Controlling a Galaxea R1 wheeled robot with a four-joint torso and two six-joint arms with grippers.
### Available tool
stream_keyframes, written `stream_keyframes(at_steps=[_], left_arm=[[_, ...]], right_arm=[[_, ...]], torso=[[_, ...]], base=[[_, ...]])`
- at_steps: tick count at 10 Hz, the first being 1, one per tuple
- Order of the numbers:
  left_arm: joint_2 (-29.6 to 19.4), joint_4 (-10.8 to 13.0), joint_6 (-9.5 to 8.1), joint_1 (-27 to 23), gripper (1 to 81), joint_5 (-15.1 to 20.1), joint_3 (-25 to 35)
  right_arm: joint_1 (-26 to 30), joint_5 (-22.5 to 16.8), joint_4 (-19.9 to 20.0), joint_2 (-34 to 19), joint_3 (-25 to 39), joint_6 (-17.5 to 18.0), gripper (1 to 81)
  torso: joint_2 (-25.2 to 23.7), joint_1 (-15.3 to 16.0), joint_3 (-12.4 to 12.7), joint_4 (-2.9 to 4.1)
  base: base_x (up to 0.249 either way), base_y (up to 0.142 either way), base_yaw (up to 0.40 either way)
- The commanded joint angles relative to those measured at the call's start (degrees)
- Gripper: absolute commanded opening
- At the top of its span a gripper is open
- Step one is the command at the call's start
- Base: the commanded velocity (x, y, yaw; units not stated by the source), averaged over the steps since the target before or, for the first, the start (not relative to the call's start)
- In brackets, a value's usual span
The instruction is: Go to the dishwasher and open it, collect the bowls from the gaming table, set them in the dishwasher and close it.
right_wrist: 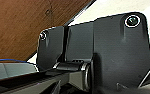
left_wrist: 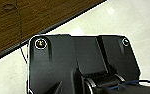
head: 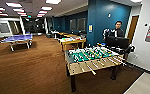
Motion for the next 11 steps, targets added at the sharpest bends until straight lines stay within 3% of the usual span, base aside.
stream_keyframes(at_steps=[1, 11], left_arm=[[-0.50, -0.37, 0.28, -3.05, 81.1, 2.68, 0.25], [-0.59, -0.37, 0.20, -2.96, 81.1, 2.68, 0.25]], right_arm=[[2.98, -2.43, -0.51, -0.72, 0.65, -0.05, 81.1], [3.07, -2.43, -0.51, -0.63, 0.47, -0.05, 81.1]], torso=[[0.00, 0.00, 0.00, 0.00], [-0.02, -0.01, 0.00, 0.00]], base=[[0.000, 0.000, 0.189], [0.000, 0.000, 0.201]])
